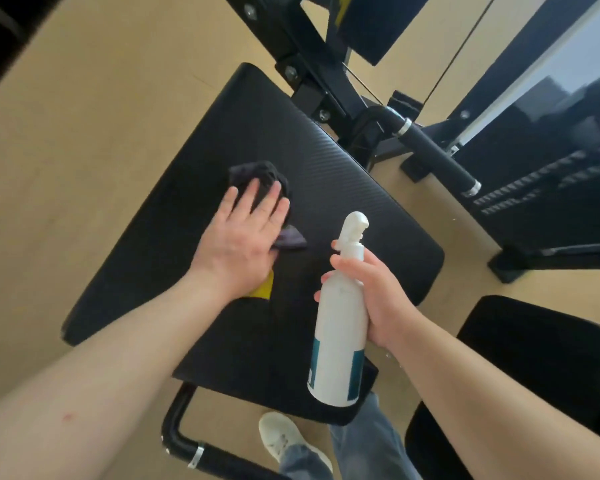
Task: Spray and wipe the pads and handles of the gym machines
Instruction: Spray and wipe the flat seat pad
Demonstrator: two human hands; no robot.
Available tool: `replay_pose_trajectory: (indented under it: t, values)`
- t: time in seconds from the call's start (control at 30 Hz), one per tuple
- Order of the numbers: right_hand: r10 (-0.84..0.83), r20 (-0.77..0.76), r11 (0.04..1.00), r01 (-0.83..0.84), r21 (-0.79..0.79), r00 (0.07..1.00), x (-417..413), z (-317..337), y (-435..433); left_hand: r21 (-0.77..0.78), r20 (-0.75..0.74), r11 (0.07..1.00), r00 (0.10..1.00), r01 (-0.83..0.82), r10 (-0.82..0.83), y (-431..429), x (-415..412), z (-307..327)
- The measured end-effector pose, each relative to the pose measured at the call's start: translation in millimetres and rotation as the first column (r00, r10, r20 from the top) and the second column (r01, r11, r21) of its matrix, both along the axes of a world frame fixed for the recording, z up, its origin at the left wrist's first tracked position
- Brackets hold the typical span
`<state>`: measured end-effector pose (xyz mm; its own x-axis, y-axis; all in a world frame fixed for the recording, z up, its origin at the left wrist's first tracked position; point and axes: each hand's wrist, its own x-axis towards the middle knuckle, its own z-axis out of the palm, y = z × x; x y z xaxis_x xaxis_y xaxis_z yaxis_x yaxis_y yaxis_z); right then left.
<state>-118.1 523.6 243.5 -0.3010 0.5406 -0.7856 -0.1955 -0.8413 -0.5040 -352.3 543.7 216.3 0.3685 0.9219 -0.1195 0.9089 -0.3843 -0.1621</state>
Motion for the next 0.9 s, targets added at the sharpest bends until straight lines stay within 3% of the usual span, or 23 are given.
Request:
replay_pose_trajectory:
  t: [0.1, 0.23, 0.57, 0.9]
  values:
    - [0.001, 0.000, 1.000, -0.001, 0.015, 1.000, 5.3, -1.1, 4.7, 0.025, -0.004, 0.985, 0.985, -0.171, 0.171, 31.6, 1.0, 6.8]
    - [-0.074, -0.010, 0.997, 0.074, 0.018, 0.997, 16.5, -1.1, 13.2, 0.053, 0.015, 0.968, 0.969, -0.247, 0.246, 32.1, 27.5, 4.2]
    - [-0.221, -0.015, 0.975, 0.222, 0.027, 0.975, 49.6, -10.8, -5.2, -0.046, 0.110, 0.995, 0.991, 0.086, -0.080, -14.9, 117.7, -49.6]
    - [-0.151, 0.101, 0.987, 0.144, 0.073, 0.983, 65.0, -7.4, -56.3, -0.301, 0.144, 0.877, 0.927, 0.375, -0.347, -107.3, 122.2, -61.1]
